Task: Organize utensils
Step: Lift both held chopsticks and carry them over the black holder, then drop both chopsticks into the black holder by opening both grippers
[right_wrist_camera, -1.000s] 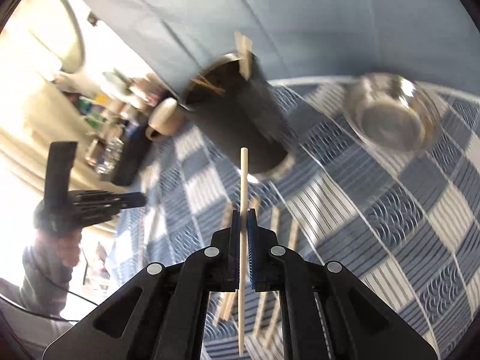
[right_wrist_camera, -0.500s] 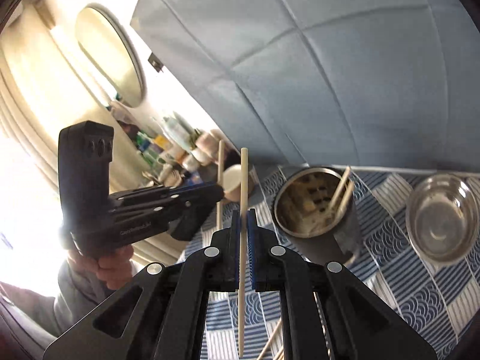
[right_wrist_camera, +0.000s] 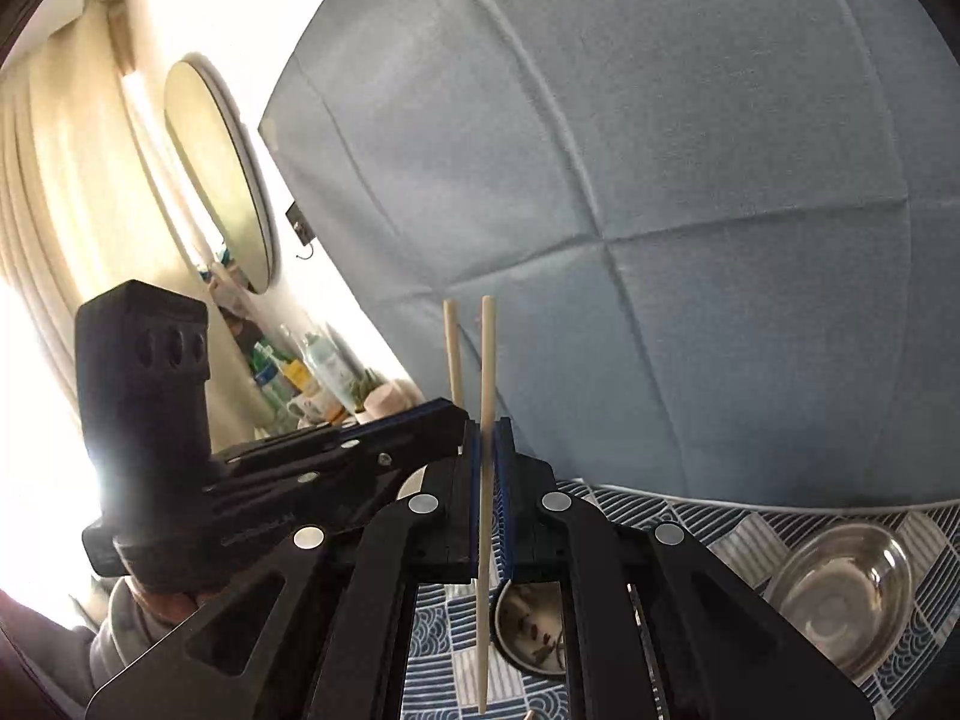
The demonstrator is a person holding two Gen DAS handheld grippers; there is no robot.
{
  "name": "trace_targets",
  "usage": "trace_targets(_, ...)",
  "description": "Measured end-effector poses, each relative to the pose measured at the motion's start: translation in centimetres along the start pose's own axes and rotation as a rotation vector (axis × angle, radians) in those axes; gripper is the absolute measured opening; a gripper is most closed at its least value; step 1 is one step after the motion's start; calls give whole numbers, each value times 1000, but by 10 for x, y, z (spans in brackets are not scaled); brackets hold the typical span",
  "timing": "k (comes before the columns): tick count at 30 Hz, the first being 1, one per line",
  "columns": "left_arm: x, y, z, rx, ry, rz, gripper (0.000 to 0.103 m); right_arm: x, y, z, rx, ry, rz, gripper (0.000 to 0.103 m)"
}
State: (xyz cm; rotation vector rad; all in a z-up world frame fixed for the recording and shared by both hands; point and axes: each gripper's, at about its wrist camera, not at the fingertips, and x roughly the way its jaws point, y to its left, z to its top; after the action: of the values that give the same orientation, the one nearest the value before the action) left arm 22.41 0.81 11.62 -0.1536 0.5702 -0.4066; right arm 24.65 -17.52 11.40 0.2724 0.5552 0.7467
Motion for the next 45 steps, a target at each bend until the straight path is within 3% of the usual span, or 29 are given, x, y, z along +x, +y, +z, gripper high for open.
trace_targets(3, 6, 2, -3, 9, -44, 6, 5, 2, -12, -1, 72, -53, 68, 5)
trace_targets(12, 23, 11, -23, 7, -59, 12, 5, 10, -28, -10, 30, -102, -17, 5)
trace_targets(19, 30, 14, -58, 31, -85, 82, 5, 42, -34, -50, -55, -17, -87, 5)
trace_targets(24, 39, 20, -80, 28, -39, 75, 5, 49, -41, -69, -51, 21, -103, 5)
trace_targets(34, 51, 29, -105, -5, 1, 88, 5, 42, -44, -71, -68, 24, -118, 5)
trace_targets(44, 36, 32, -106, -36, -2, 100, 6, 35, -33, -68, -114, 27, -174, 9)
trace_targets(45, 33, 34, -105, -50, -1, 90, 6, 33, -33, -67, -112, 26, -172, 17)
